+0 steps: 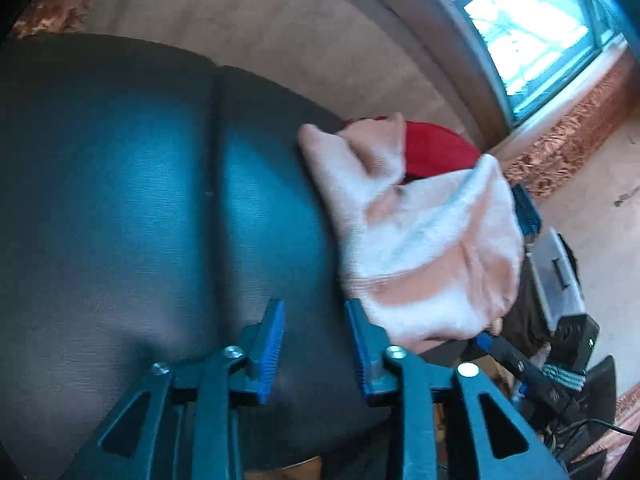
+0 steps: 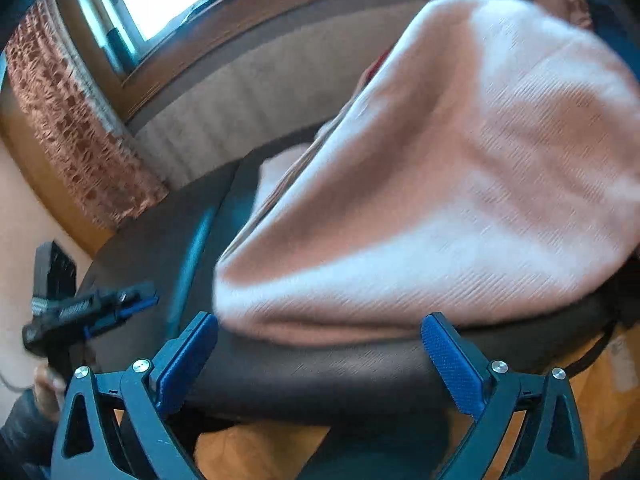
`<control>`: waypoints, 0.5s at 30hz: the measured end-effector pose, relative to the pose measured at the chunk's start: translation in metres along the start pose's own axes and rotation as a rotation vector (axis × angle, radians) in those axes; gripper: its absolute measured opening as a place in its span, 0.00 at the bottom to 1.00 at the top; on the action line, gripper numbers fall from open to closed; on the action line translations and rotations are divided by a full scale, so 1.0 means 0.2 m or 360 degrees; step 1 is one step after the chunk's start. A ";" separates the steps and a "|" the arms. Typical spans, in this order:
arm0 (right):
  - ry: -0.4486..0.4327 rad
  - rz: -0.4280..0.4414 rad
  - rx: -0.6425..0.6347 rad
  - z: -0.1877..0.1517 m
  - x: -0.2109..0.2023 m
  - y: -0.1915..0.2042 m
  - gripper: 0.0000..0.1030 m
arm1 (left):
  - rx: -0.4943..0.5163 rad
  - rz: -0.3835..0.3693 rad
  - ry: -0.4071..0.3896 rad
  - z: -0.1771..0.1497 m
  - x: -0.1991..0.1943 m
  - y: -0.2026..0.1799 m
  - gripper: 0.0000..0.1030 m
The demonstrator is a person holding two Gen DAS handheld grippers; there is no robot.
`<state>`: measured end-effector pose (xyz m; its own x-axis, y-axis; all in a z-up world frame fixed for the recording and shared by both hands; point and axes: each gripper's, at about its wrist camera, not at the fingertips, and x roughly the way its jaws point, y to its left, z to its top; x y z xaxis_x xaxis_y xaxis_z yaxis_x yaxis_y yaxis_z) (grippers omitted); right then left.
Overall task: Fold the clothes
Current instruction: 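Pull the pink sweater off the pile with the left gripper onto the bench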
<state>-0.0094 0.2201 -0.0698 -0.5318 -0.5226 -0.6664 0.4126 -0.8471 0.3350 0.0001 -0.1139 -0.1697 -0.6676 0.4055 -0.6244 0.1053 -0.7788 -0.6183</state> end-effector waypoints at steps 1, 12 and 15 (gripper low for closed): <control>-0.0016 -0.0031 0.0010 0.03 0.00 -0.03 1.00 | 0.0009 0.0007 0.0026 0.00 0.06 -0.03 0.40; -0.0042 -0.0326 -0.0125 0.23 0.07 -0.26 1.00 | -0.0026 0.0054 0.0190 0.10 0.44 -0.17 0.40; 0.0079 -0.0328 -0.0050 0.26 0.19 -0.35 1.00 | -0.0025 0.0028 0.0234 0.12 0.49 -0.17 0.16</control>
<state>-0.0967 0.2533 -0.0845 -0.5706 -0.3327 -0.7508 0.3223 -0.9316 0.1678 -0.0874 -0.0595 -0.1981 -0.5506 0.4582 -0.6978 0.1285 -0.7794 -0.6132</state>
